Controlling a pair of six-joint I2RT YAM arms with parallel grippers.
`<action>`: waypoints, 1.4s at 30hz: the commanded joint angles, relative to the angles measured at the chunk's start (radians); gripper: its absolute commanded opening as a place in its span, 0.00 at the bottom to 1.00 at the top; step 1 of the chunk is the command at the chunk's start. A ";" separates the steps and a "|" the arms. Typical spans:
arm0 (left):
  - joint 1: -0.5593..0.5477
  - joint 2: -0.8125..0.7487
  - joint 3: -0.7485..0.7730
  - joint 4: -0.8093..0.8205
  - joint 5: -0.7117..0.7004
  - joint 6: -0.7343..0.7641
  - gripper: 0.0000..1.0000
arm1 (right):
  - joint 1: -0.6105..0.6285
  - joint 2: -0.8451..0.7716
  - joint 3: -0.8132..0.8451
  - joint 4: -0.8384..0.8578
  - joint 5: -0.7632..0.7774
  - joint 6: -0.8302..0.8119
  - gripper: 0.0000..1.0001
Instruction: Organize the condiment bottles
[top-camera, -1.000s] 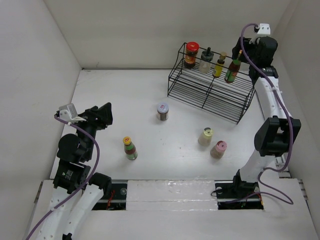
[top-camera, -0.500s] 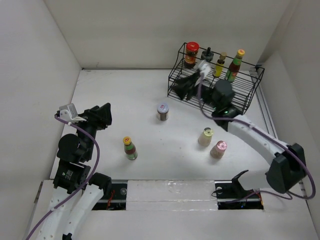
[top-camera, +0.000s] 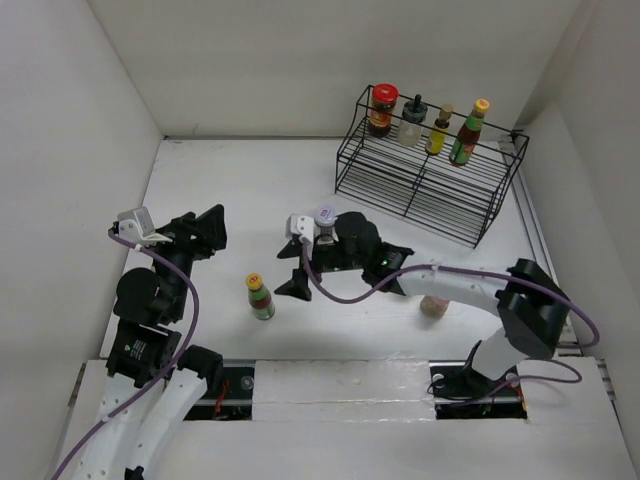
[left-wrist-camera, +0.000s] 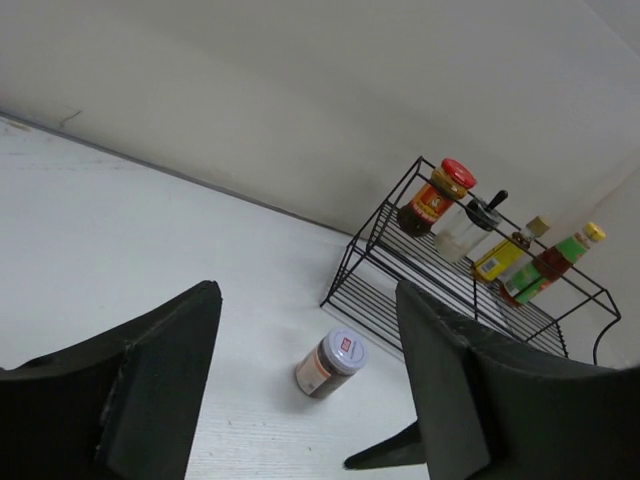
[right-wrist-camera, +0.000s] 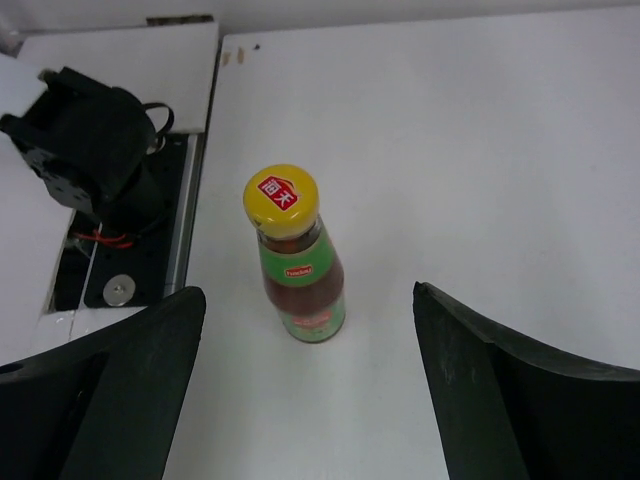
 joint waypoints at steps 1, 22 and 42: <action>-0.005 0.003 0.003 0.048 -0.003 -0.001 0.68 | 0.043 0.079 0.067 0.045 -0.009 -0.033 0.90; -0.005 0.000 0.003 0.039 0.007 -0.001 0.69 | 0.111 0.349 0.201 0.303 -0.070 0.085 0.52; -0.005 -0.029 0.003 0.039 0.017 -0.001 0.69 | -0.150 -0.238 0.202 0.026 0.523 -0.054 0.17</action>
